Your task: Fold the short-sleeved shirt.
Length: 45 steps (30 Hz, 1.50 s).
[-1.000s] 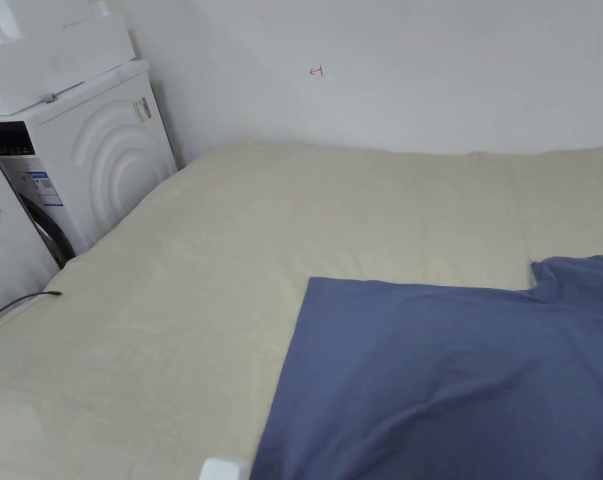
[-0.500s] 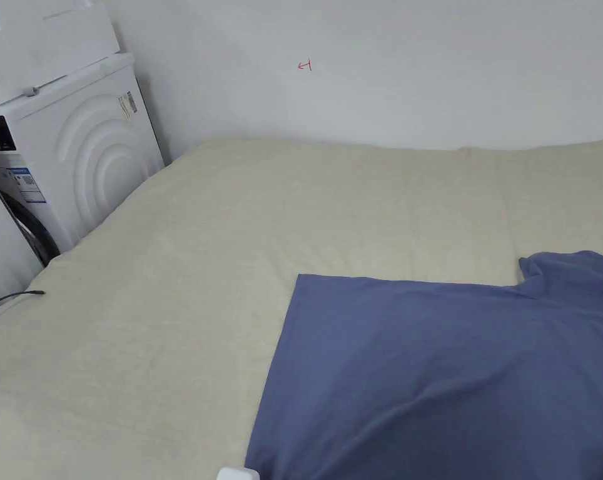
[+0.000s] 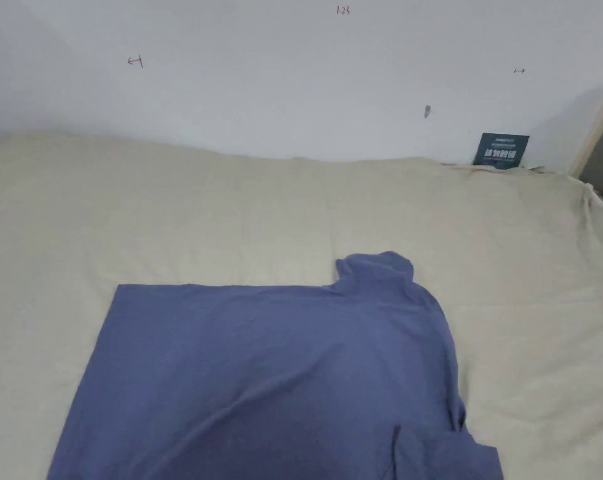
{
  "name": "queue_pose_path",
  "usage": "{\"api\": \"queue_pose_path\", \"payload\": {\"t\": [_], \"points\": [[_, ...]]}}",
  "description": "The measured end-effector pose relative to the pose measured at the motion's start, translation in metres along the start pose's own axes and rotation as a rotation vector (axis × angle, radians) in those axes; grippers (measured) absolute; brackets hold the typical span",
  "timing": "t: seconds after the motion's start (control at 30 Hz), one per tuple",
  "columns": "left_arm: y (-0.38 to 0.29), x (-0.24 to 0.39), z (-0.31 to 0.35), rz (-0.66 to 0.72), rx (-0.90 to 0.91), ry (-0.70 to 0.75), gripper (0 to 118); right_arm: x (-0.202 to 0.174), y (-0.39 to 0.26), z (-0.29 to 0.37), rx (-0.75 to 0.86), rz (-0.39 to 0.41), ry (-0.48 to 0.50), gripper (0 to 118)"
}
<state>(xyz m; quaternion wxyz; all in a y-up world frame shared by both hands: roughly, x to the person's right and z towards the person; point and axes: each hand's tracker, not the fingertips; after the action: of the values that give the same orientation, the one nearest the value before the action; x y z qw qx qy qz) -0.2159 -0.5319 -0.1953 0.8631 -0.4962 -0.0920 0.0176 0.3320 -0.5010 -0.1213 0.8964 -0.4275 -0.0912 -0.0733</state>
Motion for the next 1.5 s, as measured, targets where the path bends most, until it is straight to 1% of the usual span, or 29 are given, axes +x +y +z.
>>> {"api": "queue_pose_path", "payload": {"t": [0.03,0.07,0.13,0.17,0.2,0.23,0.27,0.3,0.33,0.37,0.43,0.47,0.57,0.63,0.7,0.8,0.9,1.0,1.03,1.13,1.3,1.4,1.5], "points": [[0.000,0.000,0.000,-0.002,-0.001,0.000,9,0.002,0.000,-0.008,-0.035,-0.016,0.000,62],[0.000,0.000,0.000,-0.001,-0.001,0.001,9,0.004,0.001,-0.016,-0.057,-0.026,-0.006,55],[0.000,0.000,0.000,-0.001,-0.001,0.001,9,0.006,-0.002,-0.025,-0.069,-0.054,-0.005,54],[0.000,-0.001,-0.001,0.002,0.000,0.001,9,0.007,-0.003,-0.024,-0.050,-0.066,-0.004,54],[0.000,-0.001,-0.001,0.006,0.001,0.001,9,0.009,-0.003,-0.020,-0.043,-0.067,0.006,53],[-0.001,-0.001,-0.001,0.010,0.003,0.001,9,0.011,-0.003,-0.019,-0.043,-0.063,0.012,49],[-0.001,0.000,-0.001,0.011,0.004,0.001,9,0.012,-0.003,-0.017,-0.039,-0.057,0.010,38],[-0.001,0.000,0.000,0.010,0.005,0.002,9,0.013,-0.004,-0.013,-0.017,-0.050,0.003,16],[-0.001,0.001,0.002,0.007,0.003,0.003,9,0.011,-0.004,-0.005,-0.011,-0.049,0.010,9],[0.001,0.002,0.006,0.005,0.002,0.005,9,0.011,-0.004,-0.001,-0.002,-0.064,0.038,9],[0.002,0.006,0.015,0.005,0.008,-0.006,8,0.009,-0.004,0.007,0.019,-0.067,0.033,9],[0.003,0.007,0.019,-0.002,0.026,-0.021,8,0.008,-0.004,0.011,0.060,-0.069,0.035,9],[0.010,0.010,0.031,-0.007,0.066,-0.018,7,0.008,0.001,0.019,0.082,-0.096,0.063,9],[0.016,0.010,0.039,-0.006,0.101,-0.035,7,0.006,0.006,0.025,0.103,-0.098,0.072,8],[0.023,0.007,0.045,0.022,0.121,-0.053,7,0.007,0.011,0.030,0.127,-0.110,0.095,8],[0.031,0.005,0.047,0.037,0.141,-0.057,7,0.005,0.018,0.035,0.159,-0.110,0.086,8],[0.040,0.003,0.048,0.044,0.167,-0.060,6,0.003,0.027,0.038,0.189,-0.114,0.100,7],[0.058,0.002,0.048,0.078,0.195,-0.076,6,-0.001,0.053,0.039,0.225,-0.116,0.102,7],[0.066,0.003,0.047,0.074,0.199,-0.076,6,-0.003,0.063,0.038,0.258,-0.115,0.113,7],[0.099,0.002,0.043,0.060,0.227,-0.073,6,-0.009,0.101,0.029,0.277,-0.123,0.129,7],[0.165,0.000,0.016,0.048,0.247,-0.060,6,-0.026,0.164,0.001,0.294,-0.084,0.136,7],[0.207,-0.003,-0.010,0.038,0.229,-0.055,6,-0.032,0.201,-0.035,0.262,-0.047,0.116,7],[0.240,-0.005,-0.037,0.032,0.216,-0.042,6,-0.041,0.230,-0.071,0.211,0.005,0.089,7]]}}
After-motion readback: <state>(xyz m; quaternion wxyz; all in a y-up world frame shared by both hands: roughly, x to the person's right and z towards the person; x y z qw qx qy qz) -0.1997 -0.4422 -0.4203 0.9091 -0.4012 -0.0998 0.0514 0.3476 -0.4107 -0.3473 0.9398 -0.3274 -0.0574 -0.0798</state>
